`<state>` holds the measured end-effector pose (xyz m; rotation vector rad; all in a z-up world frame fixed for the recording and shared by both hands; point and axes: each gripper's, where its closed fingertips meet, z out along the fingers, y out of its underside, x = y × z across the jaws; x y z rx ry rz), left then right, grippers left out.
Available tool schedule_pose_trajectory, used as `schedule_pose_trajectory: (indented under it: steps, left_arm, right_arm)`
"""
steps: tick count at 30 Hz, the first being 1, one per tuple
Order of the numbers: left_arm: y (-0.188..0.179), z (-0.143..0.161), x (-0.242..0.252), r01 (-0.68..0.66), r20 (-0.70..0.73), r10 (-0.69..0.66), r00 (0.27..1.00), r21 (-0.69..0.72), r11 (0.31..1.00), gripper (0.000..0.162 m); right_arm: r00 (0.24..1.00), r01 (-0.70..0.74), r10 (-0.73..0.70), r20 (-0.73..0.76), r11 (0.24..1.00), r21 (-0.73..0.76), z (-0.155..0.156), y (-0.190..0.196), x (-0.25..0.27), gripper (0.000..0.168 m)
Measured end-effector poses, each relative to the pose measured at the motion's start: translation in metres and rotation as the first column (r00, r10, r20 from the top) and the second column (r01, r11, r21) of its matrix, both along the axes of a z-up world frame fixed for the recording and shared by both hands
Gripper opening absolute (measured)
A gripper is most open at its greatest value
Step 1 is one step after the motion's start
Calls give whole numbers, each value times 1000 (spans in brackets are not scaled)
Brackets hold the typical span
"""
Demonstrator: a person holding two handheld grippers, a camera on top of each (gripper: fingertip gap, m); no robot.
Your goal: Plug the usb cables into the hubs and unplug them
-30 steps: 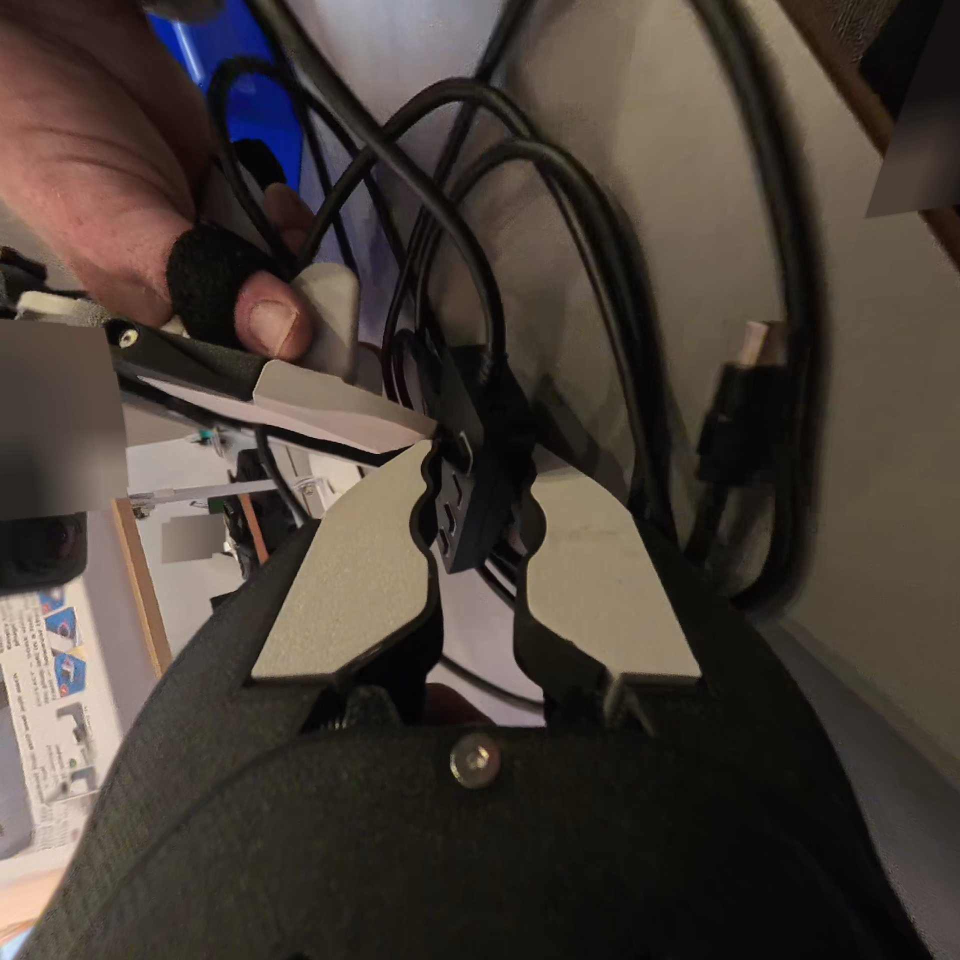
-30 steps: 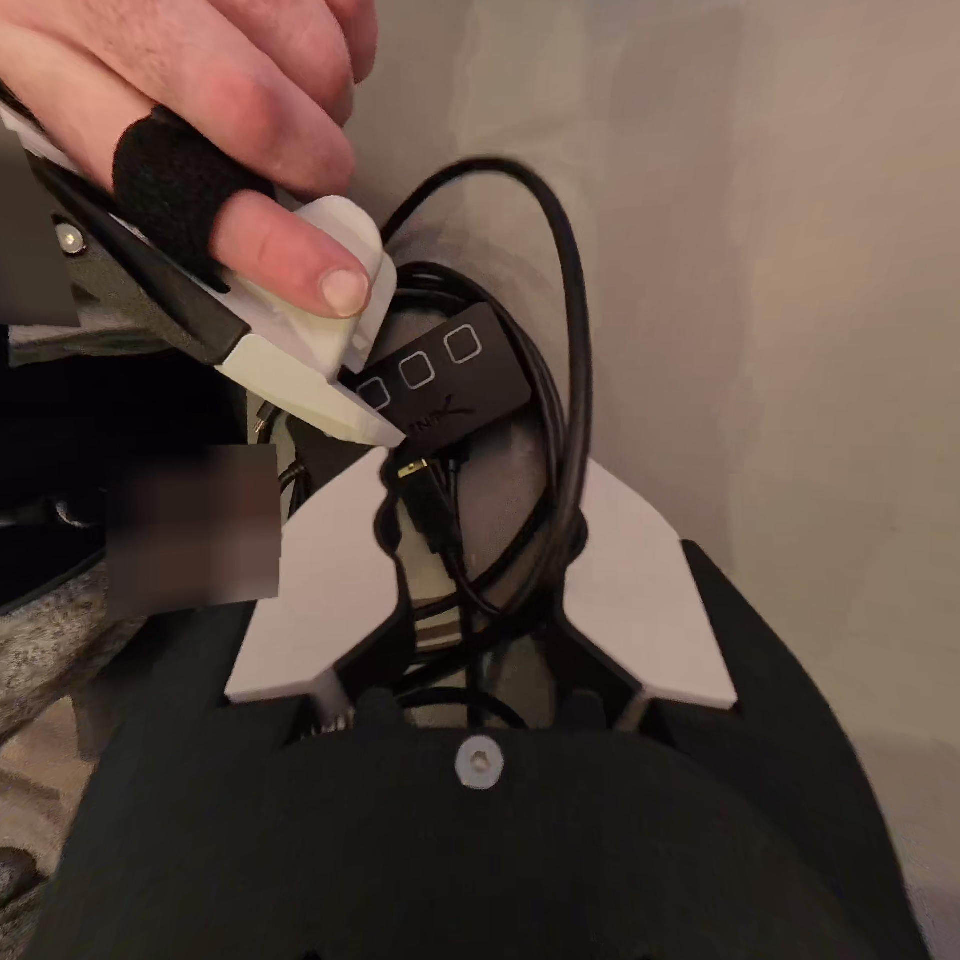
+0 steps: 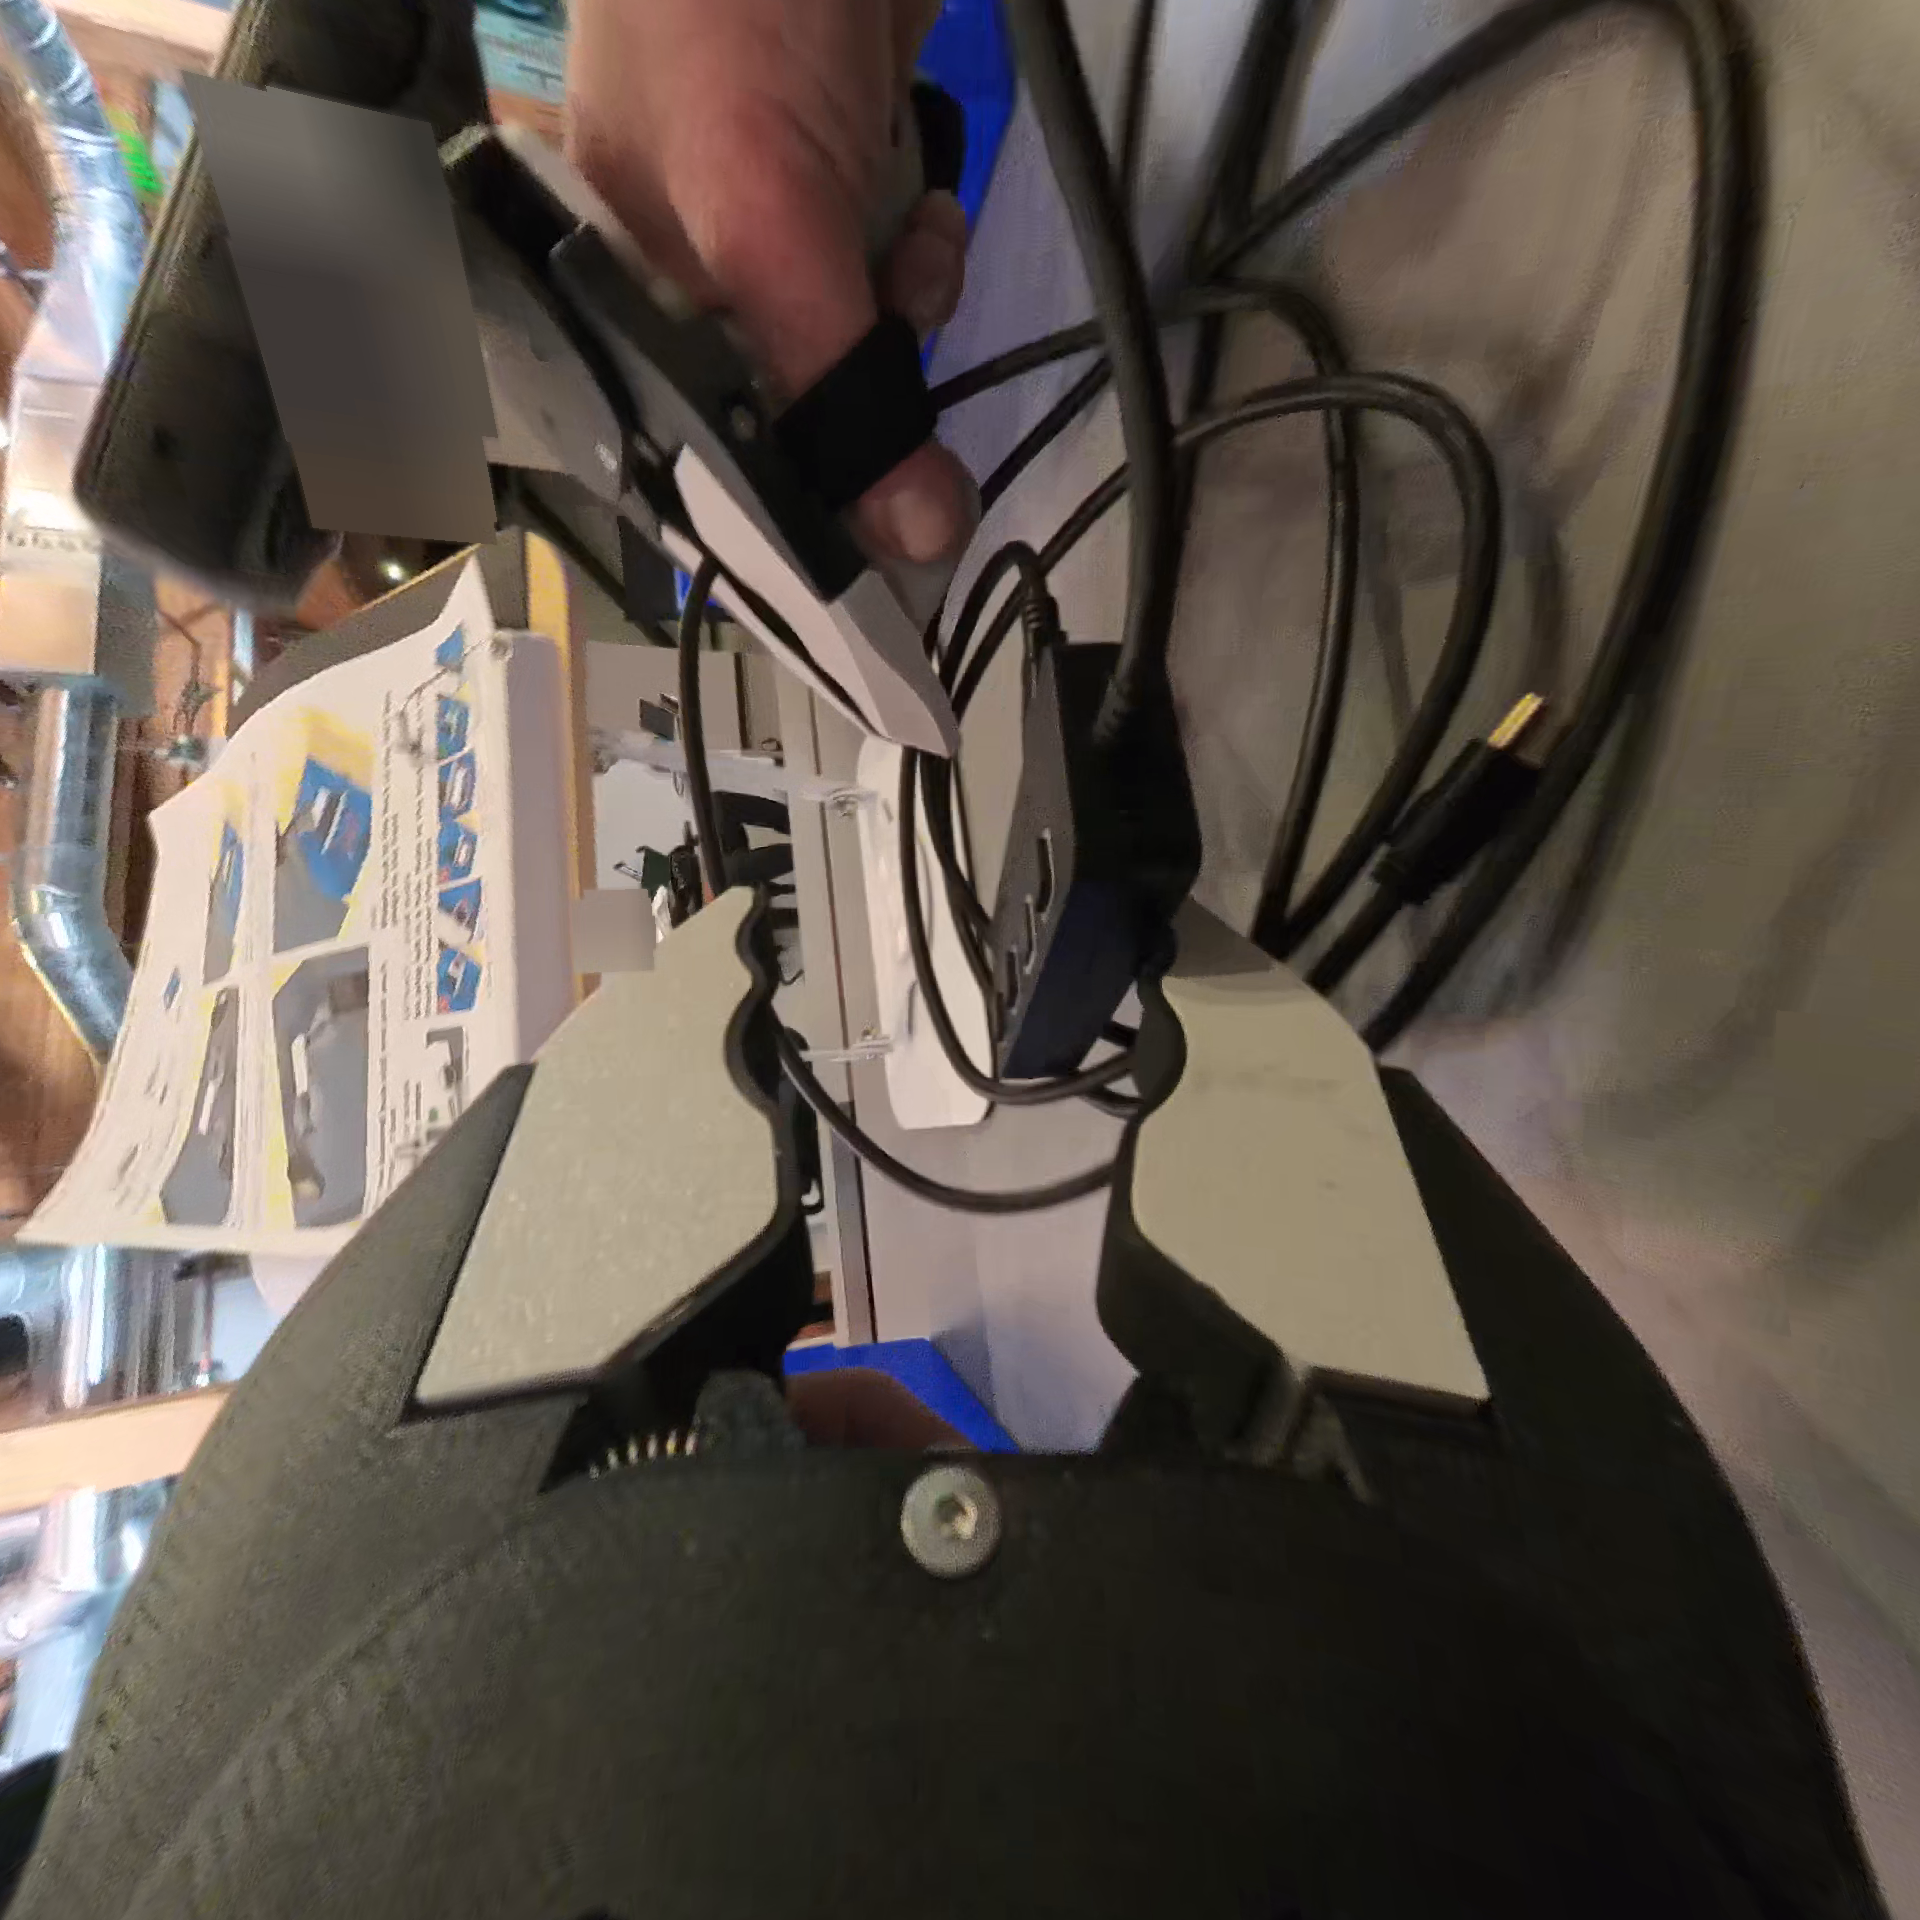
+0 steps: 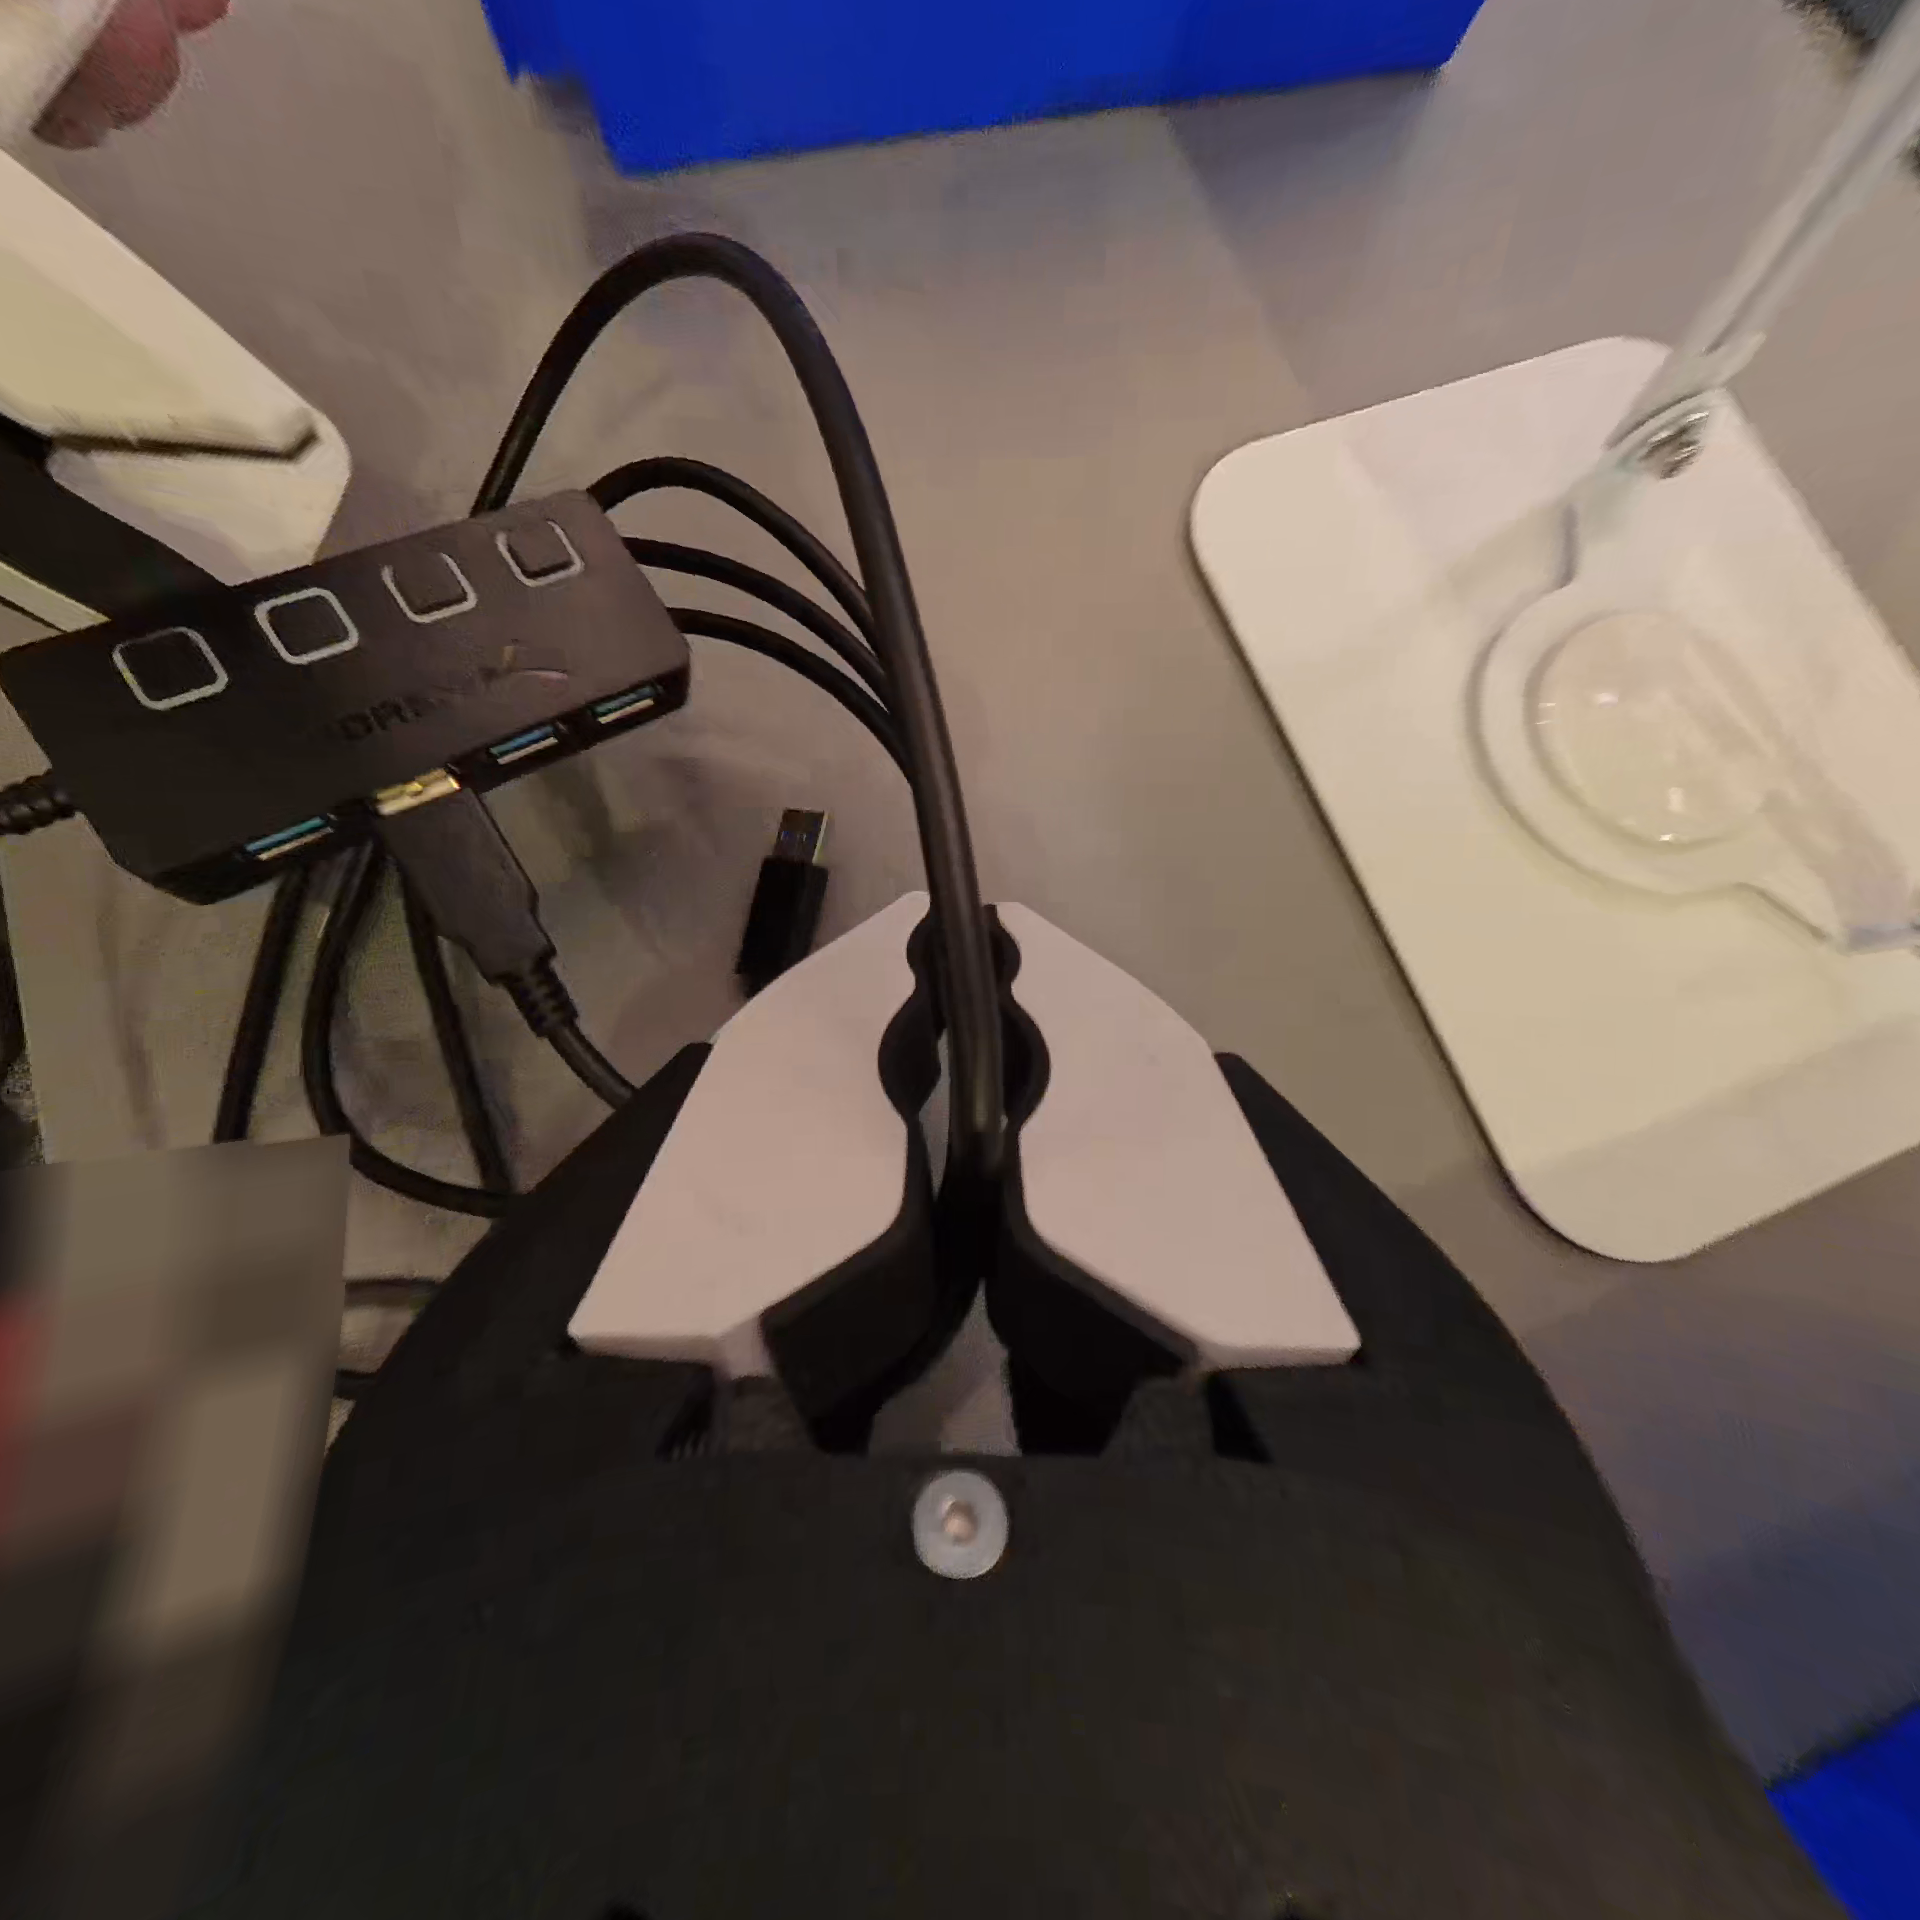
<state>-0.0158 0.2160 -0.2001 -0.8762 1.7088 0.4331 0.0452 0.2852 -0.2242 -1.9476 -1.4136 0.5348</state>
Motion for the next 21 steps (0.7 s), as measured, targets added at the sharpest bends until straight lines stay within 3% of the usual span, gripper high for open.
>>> schedule_pose_trajectory:
  steps: [5, 7, 14, 21]
  left_arm:
    - [15, 12, -25, -103, 78, 108, 991, -65, 992, 66]
    - [19, 10, -33, -144, 83, 152, 985, -100, 985, 72]
    - [32, -4, -42, -241, 125, 263, 957, -165, 956, 65]
    - [46, -8, -23, -228, 212, 263, 941, -175, 958, 61]
  right_arm:
    - [998, 53, -51, -35, 998, 31, 24, 15, 12, 6]
    - [996, 78, -76, -44, 995, 62, 32, 20, 16, 6]
    - [981, 133, -113, -155, 983, 126, 85, 26, 32, 6]
    - [971, 174, -130, -203, 960, 219, 142, 30, 51, 4]
